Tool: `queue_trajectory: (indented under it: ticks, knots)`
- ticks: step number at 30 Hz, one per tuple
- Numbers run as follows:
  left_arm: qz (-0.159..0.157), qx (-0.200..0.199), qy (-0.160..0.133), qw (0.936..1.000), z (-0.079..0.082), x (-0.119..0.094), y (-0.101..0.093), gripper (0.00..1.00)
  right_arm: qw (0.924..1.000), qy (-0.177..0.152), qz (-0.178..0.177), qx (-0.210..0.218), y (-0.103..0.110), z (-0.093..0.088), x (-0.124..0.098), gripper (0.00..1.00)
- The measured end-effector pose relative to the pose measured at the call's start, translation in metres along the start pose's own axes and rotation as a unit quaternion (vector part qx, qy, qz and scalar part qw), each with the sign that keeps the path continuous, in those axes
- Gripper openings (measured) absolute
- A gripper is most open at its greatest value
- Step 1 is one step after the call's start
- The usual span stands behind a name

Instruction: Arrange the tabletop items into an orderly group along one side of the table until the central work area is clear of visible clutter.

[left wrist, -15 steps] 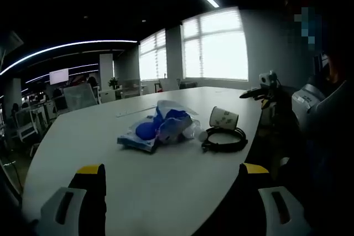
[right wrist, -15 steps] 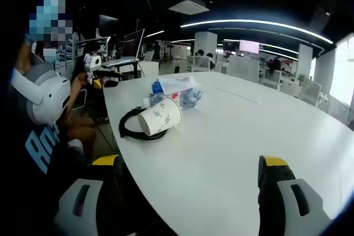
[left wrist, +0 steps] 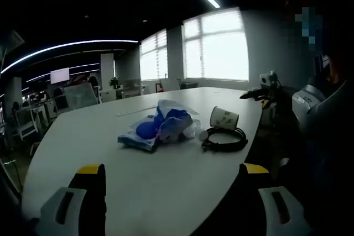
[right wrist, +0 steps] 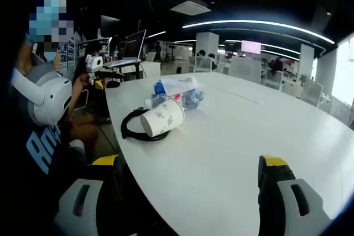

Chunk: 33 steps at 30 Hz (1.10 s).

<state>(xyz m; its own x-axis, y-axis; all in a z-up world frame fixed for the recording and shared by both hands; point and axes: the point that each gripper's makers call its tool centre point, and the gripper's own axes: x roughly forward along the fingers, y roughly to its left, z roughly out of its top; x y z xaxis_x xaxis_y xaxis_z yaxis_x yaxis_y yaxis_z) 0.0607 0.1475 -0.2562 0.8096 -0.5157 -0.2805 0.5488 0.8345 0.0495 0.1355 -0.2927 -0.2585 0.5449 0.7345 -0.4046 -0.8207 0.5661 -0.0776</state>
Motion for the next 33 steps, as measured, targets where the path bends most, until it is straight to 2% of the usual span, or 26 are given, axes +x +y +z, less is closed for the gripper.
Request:
queue_trajectory:
  ticks: [23,33]
  knots:
    - [-0.008,0.005,0.006,0.9999,-0.0006,0.0029,-0.0041,1.00,1.0000,-0.004,0.003,0.004,0.0042,0.0019,0.0042,1.00]
    - [-0.007,0.002,0.005,1.0000,-0.0013,0.0012,0.0001,1.00,1.0000,-0.007,-0.003,0.000,0.0052,0.0062,0.0056,1.00]
